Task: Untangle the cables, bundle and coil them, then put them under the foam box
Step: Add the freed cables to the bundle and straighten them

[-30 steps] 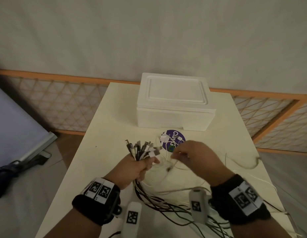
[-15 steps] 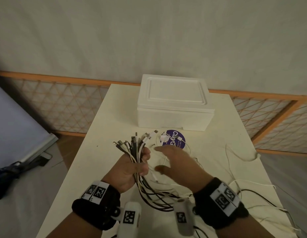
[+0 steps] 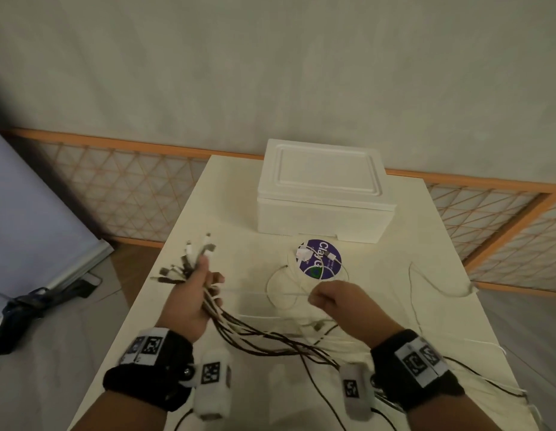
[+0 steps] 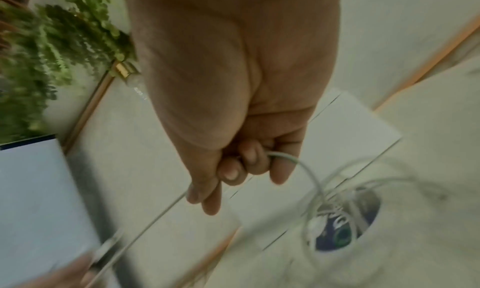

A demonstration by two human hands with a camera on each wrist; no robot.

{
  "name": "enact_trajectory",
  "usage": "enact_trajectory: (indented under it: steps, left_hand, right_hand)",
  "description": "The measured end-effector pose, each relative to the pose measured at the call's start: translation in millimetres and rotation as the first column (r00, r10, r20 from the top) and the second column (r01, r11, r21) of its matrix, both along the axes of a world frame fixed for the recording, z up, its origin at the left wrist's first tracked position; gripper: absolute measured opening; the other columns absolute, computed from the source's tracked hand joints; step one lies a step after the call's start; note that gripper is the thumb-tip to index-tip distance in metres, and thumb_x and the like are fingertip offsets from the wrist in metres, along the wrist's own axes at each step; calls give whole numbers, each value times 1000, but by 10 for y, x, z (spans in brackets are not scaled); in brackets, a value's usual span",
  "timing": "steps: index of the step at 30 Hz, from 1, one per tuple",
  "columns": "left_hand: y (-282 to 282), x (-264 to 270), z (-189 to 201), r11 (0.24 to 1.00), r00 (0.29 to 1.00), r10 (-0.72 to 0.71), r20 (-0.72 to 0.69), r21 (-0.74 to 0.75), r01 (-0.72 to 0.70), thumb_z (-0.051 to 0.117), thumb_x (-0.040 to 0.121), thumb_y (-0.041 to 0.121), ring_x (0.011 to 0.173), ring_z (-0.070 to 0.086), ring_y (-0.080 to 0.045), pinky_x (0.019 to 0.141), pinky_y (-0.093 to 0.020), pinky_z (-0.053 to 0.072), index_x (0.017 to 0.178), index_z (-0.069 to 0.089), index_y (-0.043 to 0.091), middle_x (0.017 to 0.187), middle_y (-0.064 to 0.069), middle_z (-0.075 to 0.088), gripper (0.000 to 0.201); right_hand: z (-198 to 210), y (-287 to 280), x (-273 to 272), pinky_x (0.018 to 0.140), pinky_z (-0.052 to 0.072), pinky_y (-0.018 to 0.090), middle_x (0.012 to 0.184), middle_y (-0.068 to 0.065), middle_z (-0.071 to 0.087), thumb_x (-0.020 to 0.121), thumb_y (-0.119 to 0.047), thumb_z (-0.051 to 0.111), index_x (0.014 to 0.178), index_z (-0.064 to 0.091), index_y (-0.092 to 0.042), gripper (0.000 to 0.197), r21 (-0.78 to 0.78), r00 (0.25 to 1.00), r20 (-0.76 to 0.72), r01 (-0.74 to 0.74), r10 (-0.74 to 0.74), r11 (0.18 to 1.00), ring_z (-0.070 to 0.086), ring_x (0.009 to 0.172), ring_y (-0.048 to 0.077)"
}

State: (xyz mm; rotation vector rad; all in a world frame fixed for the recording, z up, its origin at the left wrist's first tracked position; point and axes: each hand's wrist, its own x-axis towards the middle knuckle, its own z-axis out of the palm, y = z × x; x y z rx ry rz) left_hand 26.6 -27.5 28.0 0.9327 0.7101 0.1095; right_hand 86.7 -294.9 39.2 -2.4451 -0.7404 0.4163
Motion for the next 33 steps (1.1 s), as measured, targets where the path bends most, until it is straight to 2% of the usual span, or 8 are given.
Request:
enact_trajectory:
  steps: [4, 7, 10, 14, 18, 23, 26, 33]
  left_hand:
    - [241, -104, -146, 938, 967, 251, 35, -257, -234, 53, 94, 38, 53, 58, -10, 63, -32, 60, 69, 48, 17, 52, 3, 53, 33]
    - [319, -181, -93, 937, 973, 224, 61, -287, -198, 50, 93, 37, 33, 29, -6, 38, -13, 35, 62, 29, 22, 42, 8, 29, 40]
    - [223, -198, 29, 994, 997, 44, 71, -104, -36, 58, 85, 30, 32, 23, -5, 37, -17, 19, 64, 38, 21, 46, 7, 36, 30]
    - [-306, -76, 231, 931, 955, -298, 14, 226, 287, 68, 85, 22, 38, 26, -8, 38, -20, 23, 92, 64, 3, 82, -10, 66, 20]
    - [-593, -14, 303, 794, 877, -470, -99, 387, 469, 67, 88, 25, 40, 29, -10, 41, -22, 27, 94, 64, 3, 63, -7, 55, 24]
    - [-220, -103, 243, 914, 970, -237, -50, 328, 240, 64, 90, 14, 39, 25, -11, 39, -21, 23, 90, 68, -3, 49, 0, 33, 18]
    - [-82, -172, 240, 960, 993, -107, 40, 263, 93, 57, 93, 7, 35, 24, -6, 37, -18, 24, 82, 64, -2, 43, 5, 33, 16]
    - [-158, -136, 267, 962, 980, -97, 173, 270, 47, 54, 95, 13, 34, 26, -4, 36, -17, 26, 81, 61, 4, 54, 8, 51, 18]
  right_hand:
    - [24, -385, 162, 71, 37, 13, 84, -8, 66, 89, -23, 61, 87, 71, -16, 12, -70, 991, 111, 76, -68, 995, 56, 80, 7]
    - [-6, -586, 283, 70, 46, 30, 79, -2, 68, 87, -18, 62, 79, 69, -16, 10, -93, 945, 285, 192, -159, 977, 62, 78, 20]
    - [94, -488, 293, 59, 52, 30, 71, -1, 69, 82, -28, 59, 75, 70, -20, 16, -69, 905, 413, 142, -101, 988, 65, 63, 21]
    - [311, 251, 156, 53, 35, 22, 51, -6, 56, 65, -30, 68, 62, 66, -29, 4, -339, 792, 548, -82, 267, 937, 57, 47, 17]
    - [418, 579, 80, 54, 30, 24, 46, -10, 49, 52, -25, 85, 54, 64, -28, 21, -362, 746, 581, -121, 325, 924, 53, 45, 16]
    - [517, 114, 247, 51, 41, 27, 58, -2, 58, 66, -29, 82, 61, 57, -23, 26, -226, 860, 505, 46, 77, 973, 58, 55, 19]
    - [428, -137, 304, 77, 46, 36, 89, 7, 64, 94, -33, 52, 91, 65, -11, 26, -181, 947, 318, 111, -48, 977, 60, 85, 24]
    - [119, -71, 154, 59, 46, 31, 80, 1, 57, 91, -27, 46, 82, 56, -12, 20, -227, 932, 310, 265, -189, 937, 56, 68, 19]
